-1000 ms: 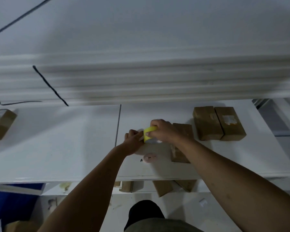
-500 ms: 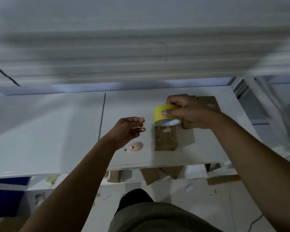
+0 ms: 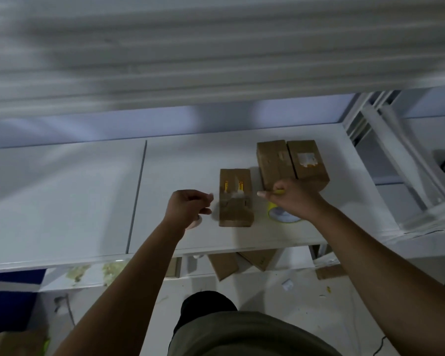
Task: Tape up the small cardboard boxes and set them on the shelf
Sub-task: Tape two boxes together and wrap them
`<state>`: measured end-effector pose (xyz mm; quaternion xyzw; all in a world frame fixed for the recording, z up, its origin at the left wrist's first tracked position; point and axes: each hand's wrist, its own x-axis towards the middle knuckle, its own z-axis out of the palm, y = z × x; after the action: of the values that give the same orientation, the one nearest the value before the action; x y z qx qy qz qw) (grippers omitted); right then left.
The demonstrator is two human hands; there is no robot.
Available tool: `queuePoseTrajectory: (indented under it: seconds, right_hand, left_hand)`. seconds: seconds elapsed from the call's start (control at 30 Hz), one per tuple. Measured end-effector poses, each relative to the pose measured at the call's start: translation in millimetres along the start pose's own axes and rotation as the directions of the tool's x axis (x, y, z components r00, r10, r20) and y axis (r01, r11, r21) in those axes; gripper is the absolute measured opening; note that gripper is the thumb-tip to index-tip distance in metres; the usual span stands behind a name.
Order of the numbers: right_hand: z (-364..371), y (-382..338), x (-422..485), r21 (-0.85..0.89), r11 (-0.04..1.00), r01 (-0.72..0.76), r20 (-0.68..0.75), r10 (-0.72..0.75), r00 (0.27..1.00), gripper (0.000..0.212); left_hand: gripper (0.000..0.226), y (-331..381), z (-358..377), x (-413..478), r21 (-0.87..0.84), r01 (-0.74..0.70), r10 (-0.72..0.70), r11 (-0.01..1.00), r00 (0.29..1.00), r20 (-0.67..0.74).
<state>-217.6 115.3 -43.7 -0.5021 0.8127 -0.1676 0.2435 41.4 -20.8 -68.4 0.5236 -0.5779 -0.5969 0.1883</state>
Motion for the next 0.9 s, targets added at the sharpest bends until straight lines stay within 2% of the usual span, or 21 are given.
queuePoseTrajectory:
  seconds: [0.2,0.33,0.43,0.5,0.57,0.63,0.7,0.77,0.83,0.9]
  right_hand:
    - [14,-11,5,-0.211,0.977,-0.042,-0.036,0.035,0.999,0.053]
    - [23,-20,4,-0.334,0.940,-0.067,-0.073,0.045,0.996,0.048]
    - [28,-18,0,-0.364,0.930,-0.056,-0.140,0.004,0.990,0.044]
    - [30,-17,-2,-0.356,0.933,-0.047,-0.167,-0.015,0.986,0.045]
    - [30,-15,-2,-0.335,0.941,-0.044,-0.183,-0.019,0.983,0.043]
    - [31,-13,-2,-0.321,0.946,-0.035,-0.198,-0.031,0.980,0.039]
    - [32,-11,-3,-0.302,0.953,-0.026,-0.206,-0.039,0.978,0.039]
    - [32,-5,-4,-0.287,0.957,-0.029,-0.207,-0.033,0.978,0.042]
    - [31,2,-5,-0.229,0.972,-0.051,-0.213,0.001,0.977,0.048]
    - [28,7,-9,-0.129,0.988,-0.081,-0.211,0.053,0.976,0.047]
  left_hand:
    - [0.015,-14,29,4,0.151,0.055,-0.041,0.987,0.995,-0.095]
    - [0.035,-16,56,-1,0.138,0.094,-0.053,0.986,0.961,-0.272]
    - [0.024,-17,71,-8,0.283,0.049,0.063,0.958,0.925,-0.374]
    - [0.025,-20,75,-13,0.377,0.030,0.141,0.926,0.898,-0.417]
    - [0.030,-20,76,-16,0.463,0.016,0.203,0.886,0.886,-0.418]
    - [0.041,-17,79,-18,0.480,0.004,0.201,0.878,0.905,-0.376]
    - [0.045,-11,86,-22,0.342,0.008,0.111,0.940,0.938,-0.327]
    - [0.037,-5,92,-27,0.098,0.008,0.019,0.995,0.962,-0.273]
    - [0.034,-5,94,-29,-0.088,-0.011,-0.010,0.996,0.974,-0.228]
    - [0.043,-7,91,-34,-0.245,0.042,-0.085,0.969,0.983,-0.164]
